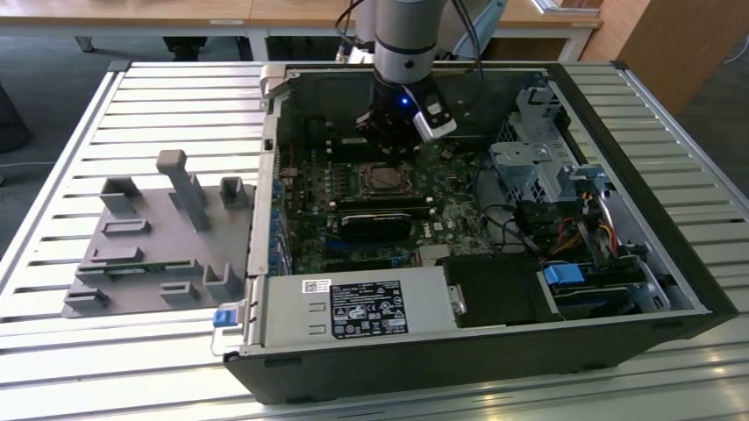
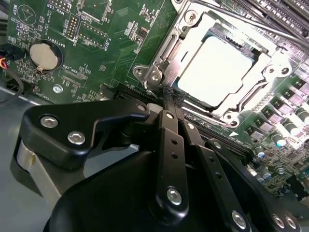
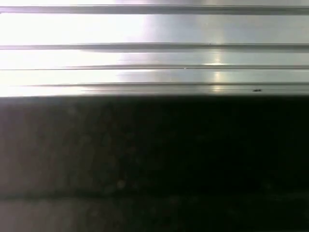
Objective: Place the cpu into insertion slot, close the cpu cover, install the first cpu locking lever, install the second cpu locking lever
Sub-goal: 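Install the first cpu locking lever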
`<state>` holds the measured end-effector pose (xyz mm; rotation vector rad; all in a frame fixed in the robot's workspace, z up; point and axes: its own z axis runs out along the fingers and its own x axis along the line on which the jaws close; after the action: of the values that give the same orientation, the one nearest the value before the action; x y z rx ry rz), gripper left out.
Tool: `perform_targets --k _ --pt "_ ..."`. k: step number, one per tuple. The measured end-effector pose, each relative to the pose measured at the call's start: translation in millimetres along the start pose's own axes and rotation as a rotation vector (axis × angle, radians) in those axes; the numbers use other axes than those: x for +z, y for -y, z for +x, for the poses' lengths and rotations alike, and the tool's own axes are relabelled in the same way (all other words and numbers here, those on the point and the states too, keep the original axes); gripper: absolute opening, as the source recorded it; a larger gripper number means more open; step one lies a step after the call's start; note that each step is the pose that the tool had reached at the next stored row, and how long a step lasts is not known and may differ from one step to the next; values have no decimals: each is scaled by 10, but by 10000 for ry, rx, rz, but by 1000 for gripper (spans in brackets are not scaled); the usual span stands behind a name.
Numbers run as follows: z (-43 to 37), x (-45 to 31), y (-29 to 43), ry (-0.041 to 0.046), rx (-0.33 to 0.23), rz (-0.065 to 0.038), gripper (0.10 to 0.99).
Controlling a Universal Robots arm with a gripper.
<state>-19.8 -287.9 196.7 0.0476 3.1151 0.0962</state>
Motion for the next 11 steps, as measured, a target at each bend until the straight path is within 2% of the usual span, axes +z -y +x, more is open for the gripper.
perform_targets --k 5,11 --pt "-1 -87 -4 -6 2 11 106" --pt "-2 -97 12 -6 1 23 106"
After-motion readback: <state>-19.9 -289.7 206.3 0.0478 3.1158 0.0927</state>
